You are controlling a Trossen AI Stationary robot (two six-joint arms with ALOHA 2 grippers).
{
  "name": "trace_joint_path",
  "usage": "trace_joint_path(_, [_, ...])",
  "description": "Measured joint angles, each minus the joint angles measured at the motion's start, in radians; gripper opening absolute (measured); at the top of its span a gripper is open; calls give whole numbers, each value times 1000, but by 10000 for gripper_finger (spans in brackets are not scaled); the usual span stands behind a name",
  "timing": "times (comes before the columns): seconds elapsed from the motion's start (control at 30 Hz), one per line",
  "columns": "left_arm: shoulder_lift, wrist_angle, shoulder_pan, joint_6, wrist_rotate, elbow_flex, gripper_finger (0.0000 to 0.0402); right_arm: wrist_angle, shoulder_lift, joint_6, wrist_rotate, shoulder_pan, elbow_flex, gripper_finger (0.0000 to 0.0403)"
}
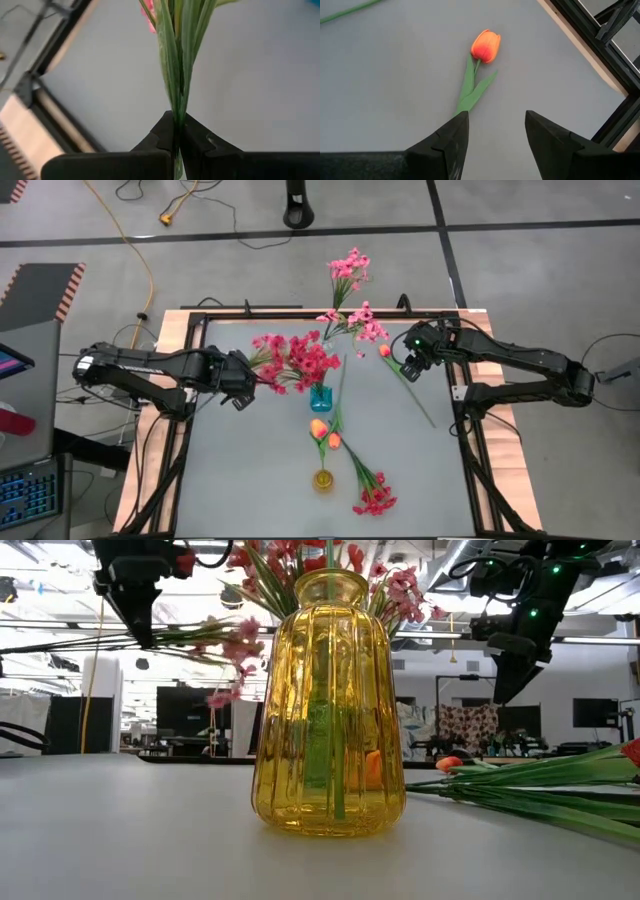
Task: Sort flowers into vase by color
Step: Put the pink flowers into the transparent vase
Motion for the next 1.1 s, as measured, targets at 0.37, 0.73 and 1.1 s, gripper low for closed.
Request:
trace_joint_path(0.37, [-2, 67, 101, 186, -57, 0, 0, 0, 0, 0, 0, 0, 0, 221])
trace_joint_path(0.73, [-44, 228, 403, 588, 122, 0, 0, 0, 0, 0, 0, 0, 0, 221])
trace_joint_path(1.1, [-44, 422, 684, 807, 345, 0, 0, 0, 0, 0, 0, 0, 0, 221])
